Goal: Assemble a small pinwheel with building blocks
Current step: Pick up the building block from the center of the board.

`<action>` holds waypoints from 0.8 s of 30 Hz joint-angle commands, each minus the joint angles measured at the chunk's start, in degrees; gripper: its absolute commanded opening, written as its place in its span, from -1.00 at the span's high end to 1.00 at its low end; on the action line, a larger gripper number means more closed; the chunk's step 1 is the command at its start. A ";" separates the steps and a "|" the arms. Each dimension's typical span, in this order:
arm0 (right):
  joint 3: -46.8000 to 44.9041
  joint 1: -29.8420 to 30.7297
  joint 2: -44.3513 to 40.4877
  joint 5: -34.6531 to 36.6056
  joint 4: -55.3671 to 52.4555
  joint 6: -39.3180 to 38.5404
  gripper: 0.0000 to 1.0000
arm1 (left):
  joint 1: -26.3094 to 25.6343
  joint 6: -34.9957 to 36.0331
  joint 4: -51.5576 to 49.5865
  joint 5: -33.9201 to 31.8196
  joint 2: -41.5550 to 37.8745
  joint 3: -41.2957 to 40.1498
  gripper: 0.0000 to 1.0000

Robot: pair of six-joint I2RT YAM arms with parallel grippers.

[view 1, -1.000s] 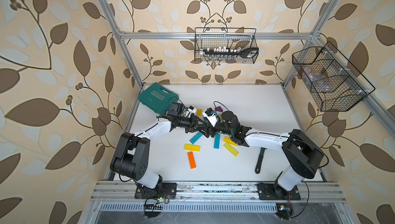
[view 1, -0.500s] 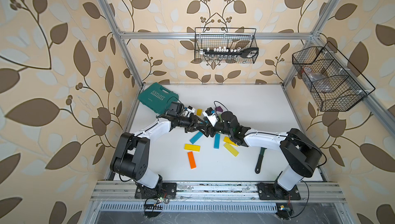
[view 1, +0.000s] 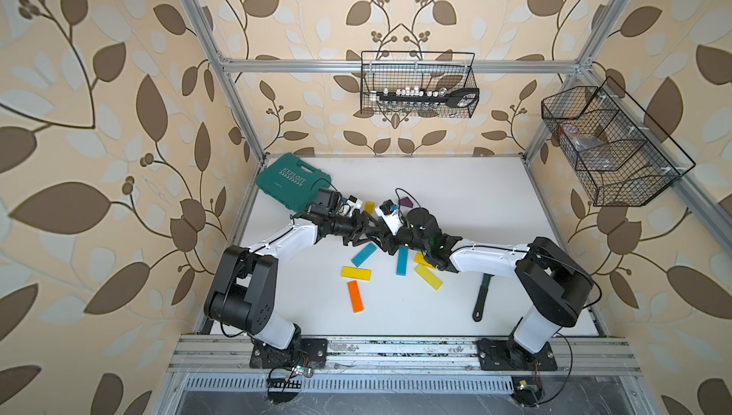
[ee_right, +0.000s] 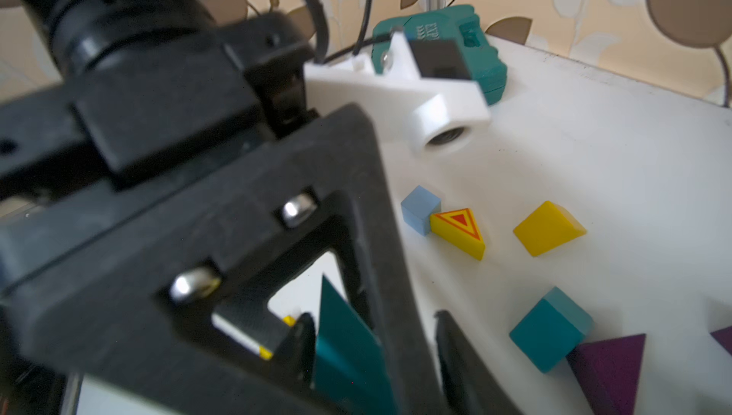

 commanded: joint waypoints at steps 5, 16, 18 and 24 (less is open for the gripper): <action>1.22 0.25 1.40 0.21 0.37 1.15 0.35 | 1.05 2.51 -1.38 -0.97 -2.55 0.57 -0.27; -0.29 -0.08 -0.50 4.16 -5.15 1.54 0.54 | 9.83 3.90 -10.34 -7.03 -9.73 -2.93 -0.50; 0.72 0.00 -0.27 6.32 -8.27 2.36 0.61 | 12.79 4.76 -16.06 -11.52 -13.26 -2.42 -0.59; 8.89 4.59 5.29 9.19 -16.42 -1.44 0.67 | 22.42 6.47 -35.27 -29.80 -20.49 0.77 -0.97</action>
